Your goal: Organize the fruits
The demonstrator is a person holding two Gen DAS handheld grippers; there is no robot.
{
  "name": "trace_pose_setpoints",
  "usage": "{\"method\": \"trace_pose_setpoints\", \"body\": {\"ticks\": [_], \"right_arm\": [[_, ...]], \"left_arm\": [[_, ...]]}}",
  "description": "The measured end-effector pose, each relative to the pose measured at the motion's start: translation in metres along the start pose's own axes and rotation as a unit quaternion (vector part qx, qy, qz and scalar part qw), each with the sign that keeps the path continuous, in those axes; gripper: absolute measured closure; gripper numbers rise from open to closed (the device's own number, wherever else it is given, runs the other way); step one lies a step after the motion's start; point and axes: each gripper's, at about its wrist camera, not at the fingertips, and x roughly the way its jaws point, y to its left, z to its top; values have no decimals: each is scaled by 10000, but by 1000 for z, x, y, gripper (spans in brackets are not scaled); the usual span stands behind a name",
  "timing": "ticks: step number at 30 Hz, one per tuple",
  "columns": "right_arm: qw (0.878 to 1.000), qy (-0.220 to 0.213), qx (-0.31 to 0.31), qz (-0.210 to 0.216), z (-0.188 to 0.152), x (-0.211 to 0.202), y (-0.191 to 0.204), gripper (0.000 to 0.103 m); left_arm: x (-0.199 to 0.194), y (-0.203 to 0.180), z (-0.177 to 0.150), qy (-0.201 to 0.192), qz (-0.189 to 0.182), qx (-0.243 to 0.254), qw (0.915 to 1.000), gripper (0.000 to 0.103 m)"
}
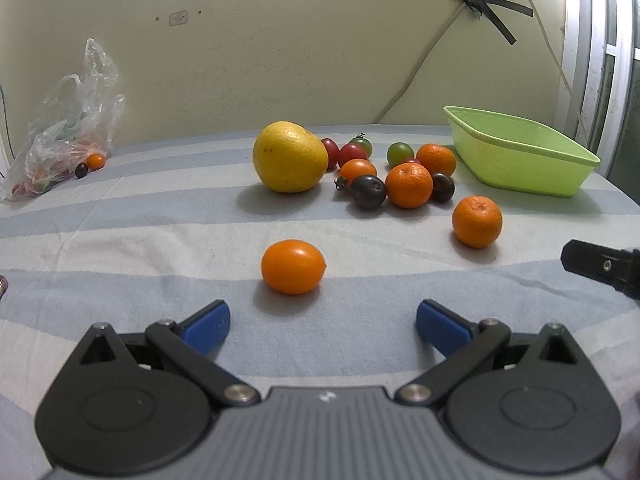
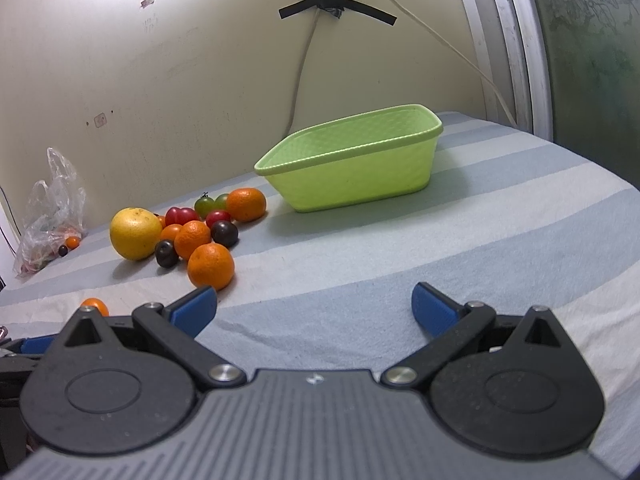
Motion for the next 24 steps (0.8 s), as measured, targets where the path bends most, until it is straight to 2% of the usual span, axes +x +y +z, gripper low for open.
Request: {"method": "trace_pose_setpoints", "body": {"ticks": [24], "right_arm": [[10000,-2,5,4,0,0,0,0]], "left_arm": [[-1,0,-2,-19,-25,4,10000,0]]}}
